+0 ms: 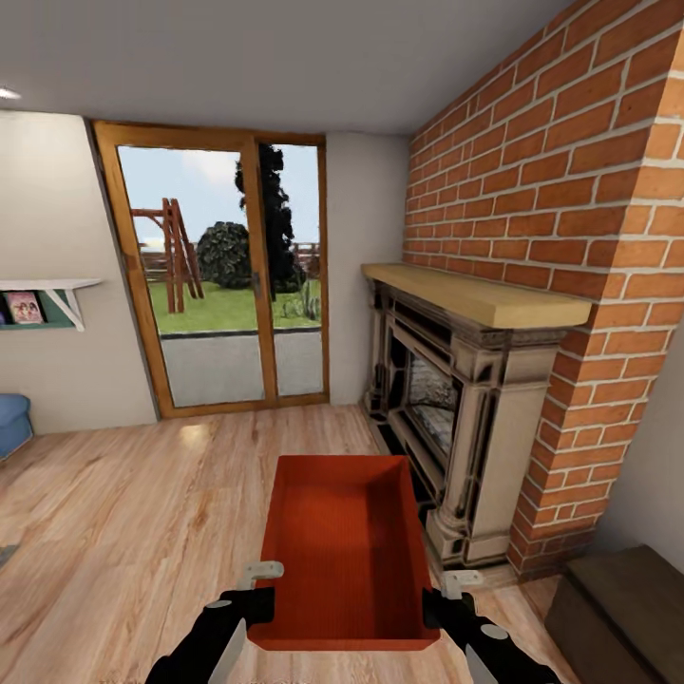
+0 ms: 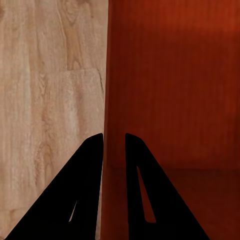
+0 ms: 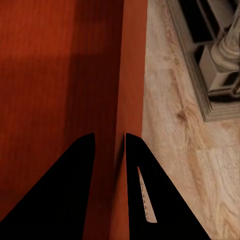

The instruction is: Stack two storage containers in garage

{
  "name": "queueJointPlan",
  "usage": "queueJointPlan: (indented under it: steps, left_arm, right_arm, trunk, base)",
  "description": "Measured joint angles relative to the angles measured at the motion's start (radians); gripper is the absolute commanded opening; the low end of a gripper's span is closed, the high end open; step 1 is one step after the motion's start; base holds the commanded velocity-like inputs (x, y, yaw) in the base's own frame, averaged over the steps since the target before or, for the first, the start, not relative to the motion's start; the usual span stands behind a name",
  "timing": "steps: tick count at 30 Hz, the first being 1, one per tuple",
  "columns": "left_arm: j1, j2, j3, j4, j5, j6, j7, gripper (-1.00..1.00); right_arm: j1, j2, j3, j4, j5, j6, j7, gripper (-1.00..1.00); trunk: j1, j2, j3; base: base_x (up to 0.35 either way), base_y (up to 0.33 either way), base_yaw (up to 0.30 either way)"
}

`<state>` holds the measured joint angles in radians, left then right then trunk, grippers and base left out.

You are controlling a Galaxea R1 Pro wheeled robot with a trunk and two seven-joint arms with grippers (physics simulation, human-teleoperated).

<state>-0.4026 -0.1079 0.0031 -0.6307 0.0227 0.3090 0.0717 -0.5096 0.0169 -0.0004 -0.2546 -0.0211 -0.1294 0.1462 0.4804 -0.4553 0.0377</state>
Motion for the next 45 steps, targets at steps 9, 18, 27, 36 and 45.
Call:
queueJointPlan:
  steps: [9, 18, 27, 36, 45]
  left_arm:
    - [0.0, 0.0, 0.0, 0.0, 0.0, 0.0, 0.0, -1.0]
    - [0.0, 0.0, 0.0, 0.0, 0.0, 0.0, 0.0, -1.0]
    - [0.0, 0.0, 0.0, 0.0, 0.0, 0.0, 0.0, -1.0]
    - [0.0, 0.0, 0.0, 0.0, 0.0, 0.0, 0.0, -1.0]
    - [0.0, 0.0, 0.0, 0.0, 0.0, 0.0, 0.0, -1.0]
  right_arm:
    - [0.0, 0.0, 0.0, 0.0, 0.0, 0.0, 0.0, -1.0]
    - [0.0, 0.0, 0.0, 0.0, 0.0, 0.0, 0.0, -1.0]
    - [0.0, 0.0, 0.0, 0.0, 0.0, -0.001, 0.0, -1.0]
    - [0.0, 0.0, 0.0, 0.001, 0.0, -0.001, 0.0, -1.0]
    - [0.0, 0.0, 0.0, 0.001, 0.0, -0.001, 0.0, -1.0]
  trunk:
    - [0.0, 0.0, 0.0]
    - [0.0, 0.0, 0.0]
    - [0.0, 0.0, 0.0]
    - [0.0, 0.0, 0.0]
    - [0.0, 0.0, 0.0]
  base:
    - [0.0, 0.0, 0.152]
    - [0.0, 0.0, 0.189]
    - [0.0, 0.0, 0.295]
    - [0.0, 0.0, 0.3]
    - [0.0, 0.0, 0.3]
